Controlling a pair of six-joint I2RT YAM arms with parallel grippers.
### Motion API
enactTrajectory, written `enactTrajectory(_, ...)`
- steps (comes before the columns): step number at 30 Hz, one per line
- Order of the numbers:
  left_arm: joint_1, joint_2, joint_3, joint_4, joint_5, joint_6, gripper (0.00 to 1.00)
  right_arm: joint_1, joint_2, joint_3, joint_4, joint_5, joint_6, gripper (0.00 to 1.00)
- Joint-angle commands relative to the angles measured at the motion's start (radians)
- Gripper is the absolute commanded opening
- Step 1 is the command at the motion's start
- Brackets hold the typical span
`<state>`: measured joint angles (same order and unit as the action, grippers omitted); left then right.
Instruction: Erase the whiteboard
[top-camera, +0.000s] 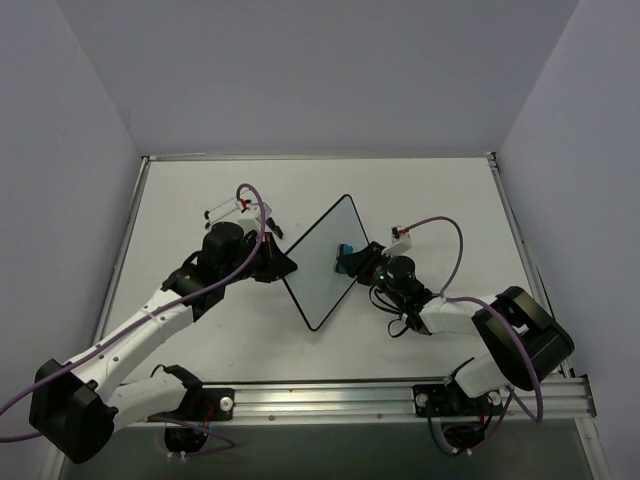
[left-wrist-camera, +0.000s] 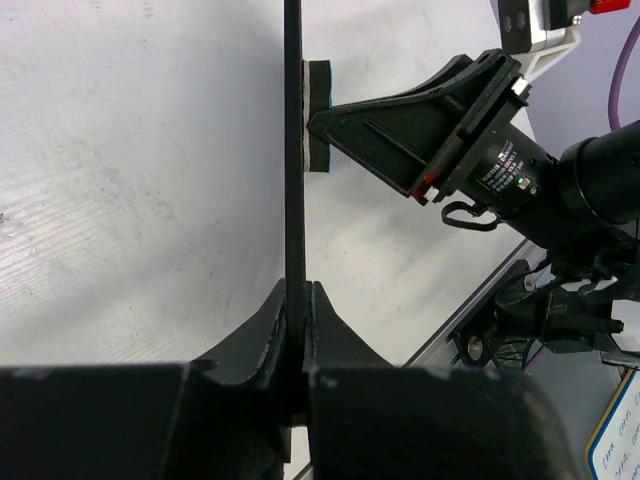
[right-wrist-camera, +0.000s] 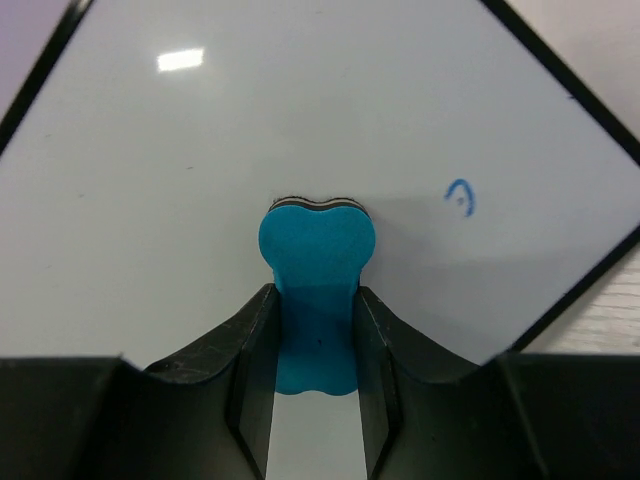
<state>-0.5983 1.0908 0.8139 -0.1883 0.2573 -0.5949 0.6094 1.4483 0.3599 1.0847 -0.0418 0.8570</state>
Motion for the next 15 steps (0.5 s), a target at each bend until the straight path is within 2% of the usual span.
enactTrajectory(1, -0.015, -0.006, 0.019, 0.047, 0.117, -0.022, 0.02, -0.022, 0.02, 0.001, -0.106, 0.039, 0.001, 0.0)
enactTrajectory(10, -0.015, 0.003, 0.019, 0.053, 0.129, -0.019, 0.02, -0.077, 0.061, 0.016, -0.152, 0.071, 0.005, 0.0)
enactTrajectory(15, -0.015, 0.003, 0.014, 0.061, 0.135, -0.017, 0.02, -0.079, 0.084, 0.03, -0.063, 0.002, 0.022, 0.0)
